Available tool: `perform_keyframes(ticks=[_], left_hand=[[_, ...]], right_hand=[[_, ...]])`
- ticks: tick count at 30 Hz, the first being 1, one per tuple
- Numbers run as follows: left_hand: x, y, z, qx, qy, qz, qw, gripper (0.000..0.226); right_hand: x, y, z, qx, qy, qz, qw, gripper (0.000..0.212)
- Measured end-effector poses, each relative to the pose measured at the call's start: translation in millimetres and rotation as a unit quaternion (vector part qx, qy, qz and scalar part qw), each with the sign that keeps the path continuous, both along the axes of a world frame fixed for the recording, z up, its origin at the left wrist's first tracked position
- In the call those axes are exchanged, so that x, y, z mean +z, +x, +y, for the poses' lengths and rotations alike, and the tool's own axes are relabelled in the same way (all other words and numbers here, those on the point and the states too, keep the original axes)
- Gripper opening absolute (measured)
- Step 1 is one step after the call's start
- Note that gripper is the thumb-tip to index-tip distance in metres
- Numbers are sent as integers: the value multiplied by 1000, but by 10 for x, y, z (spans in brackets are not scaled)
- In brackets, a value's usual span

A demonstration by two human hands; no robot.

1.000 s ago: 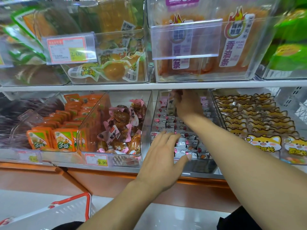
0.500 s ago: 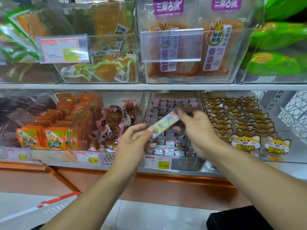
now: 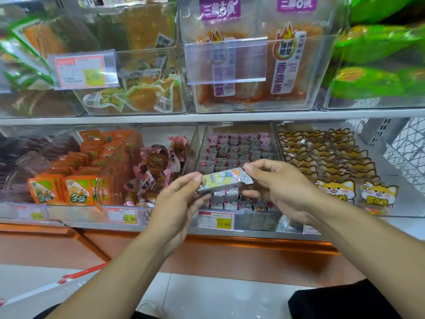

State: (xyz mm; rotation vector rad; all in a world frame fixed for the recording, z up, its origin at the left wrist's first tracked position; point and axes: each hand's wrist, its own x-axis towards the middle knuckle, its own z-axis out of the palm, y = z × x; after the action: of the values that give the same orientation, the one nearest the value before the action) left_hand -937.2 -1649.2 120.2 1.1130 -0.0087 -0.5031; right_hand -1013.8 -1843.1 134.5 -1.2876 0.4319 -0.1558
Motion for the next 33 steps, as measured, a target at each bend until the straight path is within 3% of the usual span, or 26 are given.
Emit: perform_keyframes(ticks=[7,12,16,23,28,33], left_hand=[[-18,8,-28,35,2,-26,999,16],[-18,13,-29,38,-6,-58,998,36],[-41,58,-20,43,-44,-9,998,17],[-58,84,19,37,-28,-9,999,15],[-50,88,29,17,-33,-23,999,27],[-70,108,38,16,9,-43,999,17]], right_hand=[[19,8,19,36,132,4,991,31],[-5,28,28,-6,116,-2,993,21],[0,48,11,-39,124,-2,991,22],[12,56,17,-49,143,3,989,25],[31,52,14,-51,153,3,987,20],[58,53,-35,-44,170,2,984,25]])
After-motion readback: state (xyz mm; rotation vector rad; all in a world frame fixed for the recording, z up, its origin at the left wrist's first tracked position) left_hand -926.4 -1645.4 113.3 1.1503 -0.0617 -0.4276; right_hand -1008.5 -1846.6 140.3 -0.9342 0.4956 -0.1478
